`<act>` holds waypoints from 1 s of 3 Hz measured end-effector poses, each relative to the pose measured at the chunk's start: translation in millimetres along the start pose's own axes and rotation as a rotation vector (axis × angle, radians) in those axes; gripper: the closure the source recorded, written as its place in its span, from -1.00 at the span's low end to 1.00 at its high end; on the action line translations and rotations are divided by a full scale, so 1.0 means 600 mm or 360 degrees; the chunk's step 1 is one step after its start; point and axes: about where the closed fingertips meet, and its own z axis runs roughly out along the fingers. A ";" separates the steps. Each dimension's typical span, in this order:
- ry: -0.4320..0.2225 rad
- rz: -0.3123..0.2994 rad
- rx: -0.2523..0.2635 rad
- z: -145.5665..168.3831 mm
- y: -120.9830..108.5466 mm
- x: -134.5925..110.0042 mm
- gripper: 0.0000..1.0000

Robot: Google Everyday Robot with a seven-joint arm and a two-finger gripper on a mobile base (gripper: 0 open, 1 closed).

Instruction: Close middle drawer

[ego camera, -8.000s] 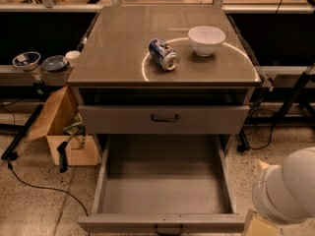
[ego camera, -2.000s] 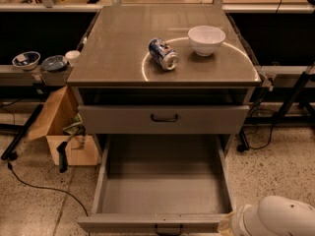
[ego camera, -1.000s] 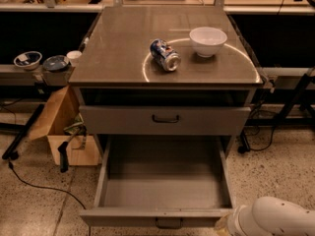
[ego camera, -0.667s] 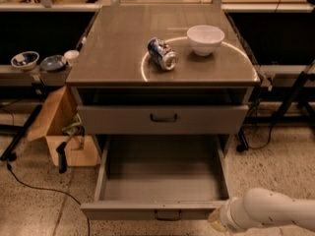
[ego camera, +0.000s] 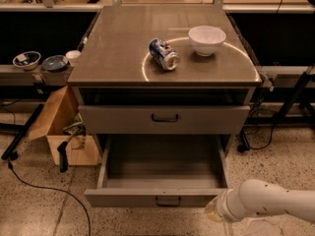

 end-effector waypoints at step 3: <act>-0.0090 -0.0061 -0.0013 0.039 -0.044 -0.010 1.00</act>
Offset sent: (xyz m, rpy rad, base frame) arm 0.0300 -0.0046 -0.0177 0.0667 -0.0602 -0.0230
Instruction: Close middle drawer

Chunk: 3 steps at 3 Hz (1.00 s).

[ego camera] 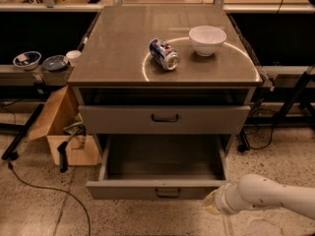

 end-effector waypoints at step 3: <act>-0.0012 -0.0063 0.0076 0.007 -0.137 -0.055 1.00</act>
Offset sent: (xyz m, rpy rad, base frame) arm 0.2911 -0.0461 0.0341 -0.1011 -0.2077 0.0564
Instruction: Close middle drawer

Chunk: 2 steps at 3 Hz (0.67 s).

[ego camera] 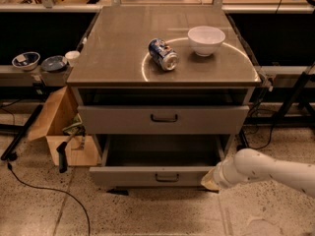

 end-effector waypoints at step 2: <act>-0.0003 0.0043 0.0003 0.008 -0.003 0.004 1.00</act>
Offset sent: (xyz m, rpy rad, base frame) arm -0.0051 -0.0023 -0.0089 0.0167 0.0172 -0.0484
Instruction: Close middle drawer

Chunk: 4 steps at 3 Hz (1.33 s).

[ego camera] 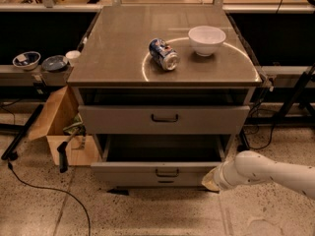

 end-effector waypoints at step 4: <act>0.0025 0.0086 0.0123 0.033 -0.086 0.022 0.70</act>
Offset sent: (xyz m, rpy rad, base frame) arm 0.2518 -0.1024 -0.0307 -0.1280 -0.1483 -0.2520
